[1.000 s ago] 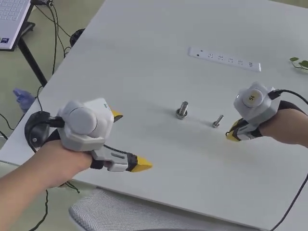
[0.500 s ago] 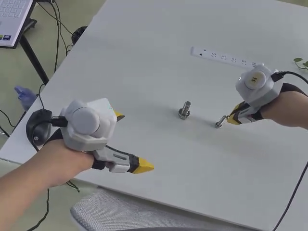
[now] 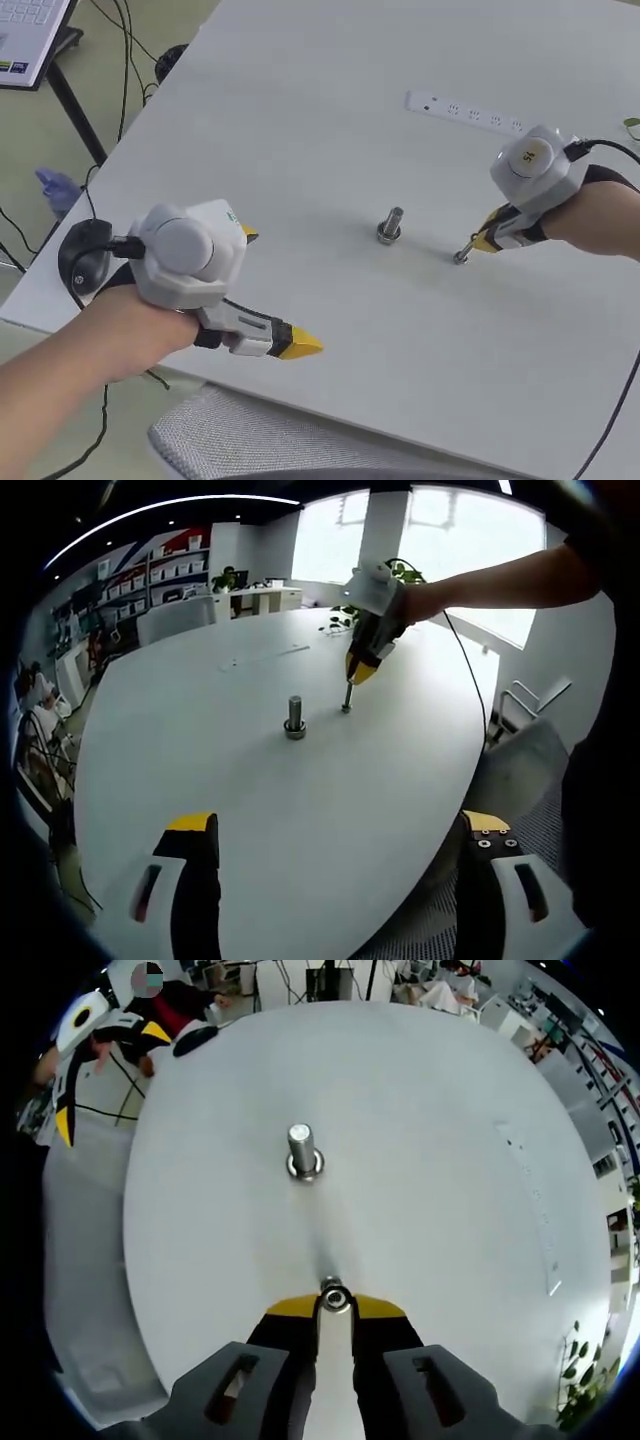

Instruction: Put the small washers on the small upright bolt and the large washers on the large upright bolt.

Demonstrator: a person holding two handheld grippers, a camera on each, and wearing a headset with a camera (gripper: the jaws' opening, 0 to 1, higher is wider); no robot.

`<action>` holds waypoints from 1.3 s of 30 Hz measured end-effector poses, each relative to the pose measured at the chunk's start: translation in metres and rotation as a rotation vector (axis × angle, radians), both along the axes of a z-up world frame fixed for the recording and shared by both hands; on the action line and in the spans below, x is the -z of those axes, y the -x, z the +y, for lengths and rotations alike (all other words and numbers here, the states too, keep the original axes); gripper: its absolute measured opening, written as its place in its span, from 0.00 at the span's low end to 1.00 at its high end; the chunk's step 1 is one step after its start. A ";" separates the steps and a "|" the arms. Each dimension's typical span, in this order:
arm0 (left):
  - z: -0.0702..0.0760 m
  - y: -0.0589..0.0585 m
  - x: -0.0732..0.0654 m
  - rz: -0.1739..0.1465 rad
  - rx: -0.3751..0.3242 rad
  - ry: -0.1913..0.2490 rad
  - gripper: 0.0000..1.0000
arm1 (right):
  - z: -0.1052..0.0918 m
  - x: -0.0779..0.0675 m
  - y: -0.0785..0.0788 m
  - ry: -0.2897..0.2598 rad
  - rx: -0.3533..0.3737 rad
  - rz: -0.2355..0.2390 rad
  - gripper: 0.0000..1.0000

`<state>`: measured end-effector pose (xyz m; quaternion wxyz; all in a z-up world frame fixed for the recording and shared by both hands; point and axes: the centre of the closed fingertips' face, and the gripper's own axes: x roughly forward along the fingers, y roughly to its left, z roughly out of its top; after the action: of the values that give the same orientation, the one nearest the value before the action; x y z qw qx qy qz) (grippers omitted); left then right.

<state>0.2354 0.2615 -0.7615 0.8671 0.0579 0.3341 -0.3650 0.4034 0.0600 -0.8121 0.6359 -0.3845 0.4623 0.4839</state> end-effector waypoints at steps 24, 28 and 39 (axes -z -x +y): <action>-0.001 -0.003 0.001 0.007 0.000 0.004 0.96 | 0.002 0.026 0.000 0.039 -0.042 0.014 0.12; 0.000 -0.001 0.004 0.015 -0.006 0.008 0.95 | 0.003 0.031 0.000 0.043 -0.046 0.019 0.12; 0.005 0.003 0.009 0.037 -0.019 0.003 0.93 | 0.005 0.045 0.002 0.067 -0.073 0.027 0.12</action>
<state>0.2319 0.2668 -0.7710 0.8643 0.0468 0.3501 -0.3581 0.4017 0.0648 -0.8568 0.5984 -0.4154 0.4724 0.4962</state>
